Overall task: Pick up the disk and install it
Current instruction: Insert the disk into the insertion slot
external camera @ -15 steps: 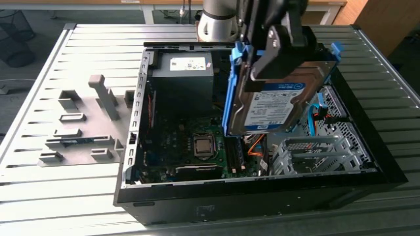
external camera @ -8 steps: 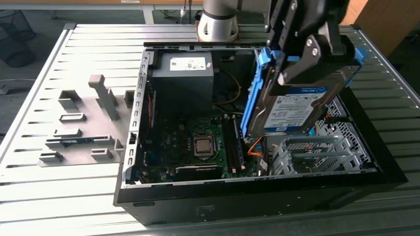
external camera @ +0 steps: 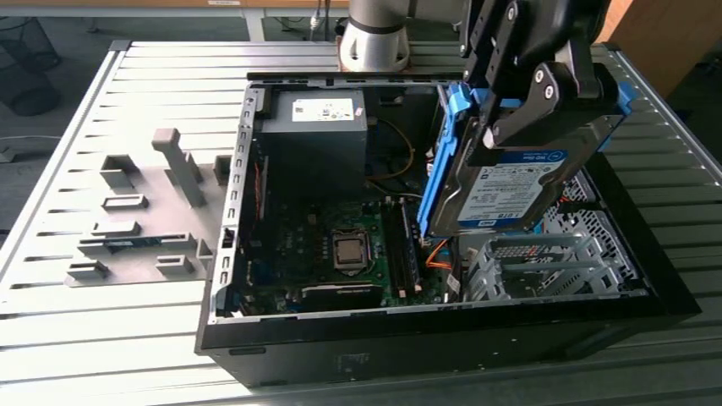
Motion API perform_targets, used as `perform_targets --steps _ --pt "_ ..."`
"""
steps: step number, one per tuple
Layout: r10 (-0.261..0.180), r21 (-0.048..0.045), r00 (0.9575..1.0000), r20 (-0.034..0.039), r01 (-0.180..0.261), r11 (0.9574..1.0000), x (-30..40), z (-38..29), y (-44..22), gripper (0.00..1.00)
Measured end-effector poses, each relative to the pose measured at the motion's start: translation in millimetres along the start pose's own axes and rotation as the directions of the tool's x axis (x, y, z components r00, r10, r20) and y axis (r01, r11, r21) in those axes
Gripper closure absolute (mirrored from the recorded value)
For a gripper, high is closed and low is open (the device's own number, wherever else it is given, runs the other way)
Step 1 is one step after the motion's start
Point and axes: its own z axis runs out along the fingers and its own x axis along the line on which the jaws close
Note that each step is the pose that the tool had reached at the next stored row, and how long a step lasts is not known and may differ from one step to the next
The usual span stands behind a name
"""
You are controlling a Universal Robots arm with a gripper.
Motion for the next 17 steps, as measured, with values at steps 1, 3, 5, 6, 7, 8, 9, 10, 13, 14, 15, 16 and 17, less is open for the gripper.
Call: perform_targets --steps 1,3,5,6,7,8,9,10,13,14,15,16,17 --pt "0.0 0.0 1.0 0.0 0.0 1.0 0.0 0.0 0.0 0.64" --pt "0.0 0.0 1.0 0.0 0.0 1.0 0.0 0.0 0.0 0.64" --pt "0.0 0.0 1.0 0.0 0.0 1.0 0.0 0.0 0.0 0.64" --pt "0.0 0.0 1.0 0.0 0.0 1.0 0.0 0.0 0.0 0.64" --pt "0.0 0.0 1.0 -0.0001 0.0 1.0 0.0 0.0 0.0 0.64" --pt "0.0 0.0 1.0 0.0 0.0 1.0 0.0 0.0 0.0 0.64" --pt "0.0 0.0 1.0 -0.0001 0.0 1.0 0.0 0.0 0.0 0.64" --pt "0.0 0.0 1.0 0.0 0.0 1.0 0.0 0.0 -0.7 0.64" --pt "0.0 0.0 1.0 0.0001 0.0 1.0 -0.1 0.2 -7.8 0.64" --pt "0.0 0.0 1.0 0.0 0.0 1.0 -0.2 0.3 -12.3 0.64" --pt "0.0 0.0 1.0 -0.0001 0.0 1.0 -0.3 0.4 -16.7 0.64" --pt "0.0 0.0 1.0 -0.0002 0.0 1.0 -0.2 0.8 -21.1 0.64" --pt "0.0 0.0 1.0 0.0 0.0 1.0 0.4 1.4 -23.9 0.64"
